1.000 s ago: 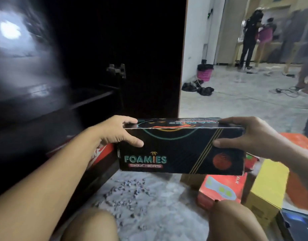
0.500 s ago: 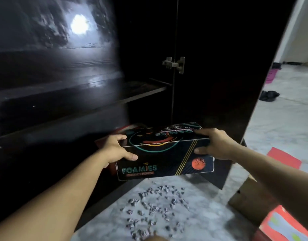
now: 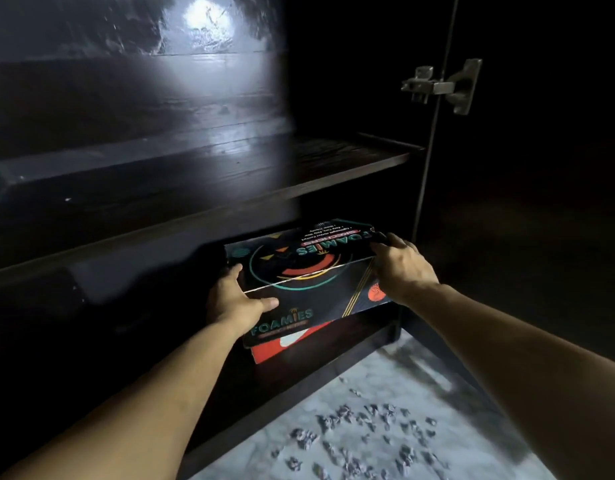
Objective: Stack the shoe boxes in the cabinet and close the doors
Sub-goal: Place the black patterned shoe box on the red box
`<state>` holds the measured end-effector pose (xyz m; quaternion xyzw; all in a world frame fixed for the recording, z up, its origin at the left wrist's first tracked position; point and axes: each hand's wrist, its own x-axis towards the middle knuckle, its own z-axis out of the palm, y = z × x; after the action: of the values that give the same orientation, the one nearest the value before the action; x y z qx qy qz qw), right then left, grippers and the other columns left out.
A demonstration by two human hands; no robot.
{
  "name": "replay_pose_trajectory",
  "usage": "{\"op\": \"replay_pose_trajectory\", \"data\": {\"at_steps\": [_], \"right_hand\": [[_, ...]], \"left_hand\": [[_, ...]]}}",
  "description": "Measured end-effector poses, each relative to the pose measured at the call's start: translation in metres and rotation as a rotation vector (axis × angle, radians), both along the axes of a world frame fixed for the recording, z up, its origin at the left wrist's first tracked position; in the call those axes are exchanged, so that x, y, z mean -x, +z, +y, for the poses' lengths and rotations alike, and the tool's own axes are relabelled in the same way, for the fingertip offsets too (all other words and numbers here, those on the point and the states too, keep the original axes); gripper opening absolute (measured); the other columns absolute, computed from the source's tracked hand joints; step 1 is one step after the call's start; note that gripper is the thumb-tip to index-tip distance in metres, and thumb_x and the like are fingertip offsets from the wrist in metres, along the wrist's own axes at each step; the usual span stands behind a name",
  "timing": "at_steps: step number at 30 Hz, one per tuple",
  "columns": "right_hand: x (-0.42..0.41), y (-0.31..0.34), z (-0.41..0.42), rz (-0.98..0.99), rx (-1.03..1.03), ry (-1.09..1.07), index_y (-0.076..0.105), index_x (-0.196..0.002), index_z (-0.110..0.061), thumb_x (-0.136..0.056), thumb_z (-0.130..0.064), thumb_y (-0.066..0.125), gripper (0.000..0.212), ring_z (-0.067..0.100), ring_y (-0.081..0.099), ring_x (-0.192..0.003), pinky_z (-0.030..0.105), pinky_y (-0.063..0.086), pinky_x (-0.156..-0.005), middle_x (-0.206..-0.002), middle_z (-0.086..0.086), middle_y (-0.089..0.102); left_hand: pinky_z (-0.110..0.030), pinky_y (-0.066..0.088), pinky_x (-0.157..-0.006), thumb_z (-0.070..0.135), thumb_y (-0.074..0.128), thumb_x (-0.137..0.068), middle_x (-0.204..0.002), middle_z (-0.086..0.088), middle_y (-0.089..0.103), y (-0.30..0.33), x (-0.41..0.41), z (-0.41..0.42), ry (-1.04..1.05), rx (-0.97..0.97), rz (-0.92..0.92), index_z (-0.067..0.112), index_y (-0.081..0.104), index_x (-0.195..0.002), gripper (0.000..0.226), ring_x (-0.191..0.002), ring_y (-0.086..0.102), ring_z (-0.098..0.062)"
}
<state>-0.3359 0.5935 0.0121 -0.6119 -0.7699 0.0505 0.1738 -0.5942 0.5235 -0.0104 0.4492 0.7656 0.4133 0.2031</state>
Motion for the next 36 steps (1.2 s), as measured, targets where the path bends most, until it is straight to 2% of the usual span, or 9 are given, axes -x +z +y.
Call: {"op": "replay_pose_trajectory", "data": {"at_steps": [5, 9, 13, 17, 19, 24, 28, 32, 36], "right_hand": [[0.04, -0.023, 0.03, -0.062, 0.081, 0.141, 0.042, -0.144, -0.029, -0.089, -0.01, 0.051, 0.058, 0.032, 0.045, -0.131, 0.04, 0.045, -0.102, -0.15, 0.007, 0.039], [0.054, -0.035, 0.046, -0.09, 0.127, 0.175, 0.02, -0.152, -0.035, -0.093, -0.007, 0.047, 0.071, 0.034, 0.043, -0.135, 0.038, 0.047, -0.102, -0.163, 0.007, 0.005], [0.056, -0.043, 0.053, -0.073, 0.154, 0.186, 0.007, -0.152, -0.043, -0.092, -0.002, 0.048, 0.084, 0.031, 0.04, -0.137, 0.034, 0.055, -0.087, -0.162, -0.002, -0.01], [0.062, -0.046, 0.055, -0.073, 0.177, 0.172, -0.002, -0.152, -0.044, -0.09, 0.001, 0.05, 0.092, 0.032, 0.029, -0.143, 0.031, 0.051, -0.084, -0.161, -0.005, -0.018], [0.066, -0.045, 0.056, -0.068, 0.188, 0.16, -0.004, -0.151, -0.044, -0.09, 0.002, 0.051, 0.094, 0.032, 0.028, -0.144, 0.031, 0.05, -0.085, -0.16, -0.004, -0.02], [0.067, -0.045, 0.058, -0.093, 0.222, 0.161, -0.008, -0.151, -0.044, -0.088, 0.007, 0.046, 0.098, 0.035, 0.026, -0.144, 0.021, 0.041, -0.057, -0.159, -0.004, -0.024], [0.059, -0.039, 0.051, -0.11, 0.229, 0.17, -0.016, -0.15, -0.042, -0.087, 0.006, 0.05, 0.103, 0.034, 0.013, -0.148, 0.025, 0.043, -0.072, -0.159, -0.002, -0.026], [0.038, -0.022, 0.034, -0.092, 0.216, 0.182, -0.018, -0.149, -0.039, -0.086, -0.006, 0.058, 0.104, 0.032, 0.034, -0.141, 0.032, 0.048, -0.09, -0.161, 0.0, -0.02], [-0.001, 0.009, 0.0, -0.134, 0.217, 0.166, 0.001, -0.155, -0.028, -0.088, -0.024, 0.057, 0.087, 0.028, 0.033, -0.142, 0.036, 0.035, -0.112, -0.162, 0.007, 0.012]], "left_hand": [[-0.036, 0.038, -0.109, 0.021, 0.091, -0.061, -0.147, -0.009, 0.046, -0.024, 0.011, 0.034, 0.093, -0.038, 0.036, 0.016, 0.04, -0.146, 0.1, -0.134, 0.045, -0.027], [-0.033, 0.036, -0.108, 0.016, 0.092, -0.059, -0.145, -0.01, 0.048, -0.037, 0.018, 0.046, 0.109, -0.064, -0.014, 0.013, 0.042, -0.145, 0.1, -0.134, 0.044, -0.026], [-0.028, 0.029, -0.111, 0.014, 0.091, -0.061, -0.15, -0.011, 0.042, -0.044, 0.023, 0.053, 0.081, -0.083, 0.004, 0.009, 0.039, -0.147, 0.1, -0.139, 0.038, -0.024], [-0.034, 0.012, -0.121, 0.025, 0.084, -0.072, -0.163, -0.01, 0.006, -0.047, 0.03, 0.063, 0.012, 0.044, 0.278, 0.011, 0.024, -0.152, 0.101, -0.149, 0.009, -0.027], [-0.04, 0.013, -0.121, 0.029, 0.082, -0.074, -0.163, -0.008, 0.002, -0.049, 0.034, 0.067, -0.003, 0.084, 0.368, 0.011, 0.02, -0.153, 0.102, -0.15, 0.004, -0.027], [-0.05, 0.015, -0.119, 0.038, 0.077, -0.078, -0.164, -0.003, 0.003, -0.05, 0.036, 0.069, -0.028, 0.143, 0.528, 0.012, 0.015, -0.154, 0.101, -0.15, 0.001, -0.029], [-0.054, 0.004, -0.118, 0.044, 0.075, -0.078, -0.163, -0.01, -0.004, -0.046, 0.031, 0.063, -0.028, 0.23, 0.622, 0.013, 0.006, -0.155, 0.108, -0.149, -0.005, -0.032], [-0.06, -0.007, -0.116, 0.045, 0.069, -0.082, -0.161, -0.018, -0.009, -0.041, 0.004, 0.047, -0.029, 0.239, 0.822, 0.012, 0.002, -0.154, 0.104, -0.147, -0.014, -0.037], [-0.058, -0.009, -0.114, 0.06, 0.063, -0.08, -0.161, -0.018, -0.007, -0.025, -0.042, 0.032, -0.204, 0.314, 0.87, 0.013, 0.006, -0.154, 0.105, -0.147, -0.016, -0.038]]}}
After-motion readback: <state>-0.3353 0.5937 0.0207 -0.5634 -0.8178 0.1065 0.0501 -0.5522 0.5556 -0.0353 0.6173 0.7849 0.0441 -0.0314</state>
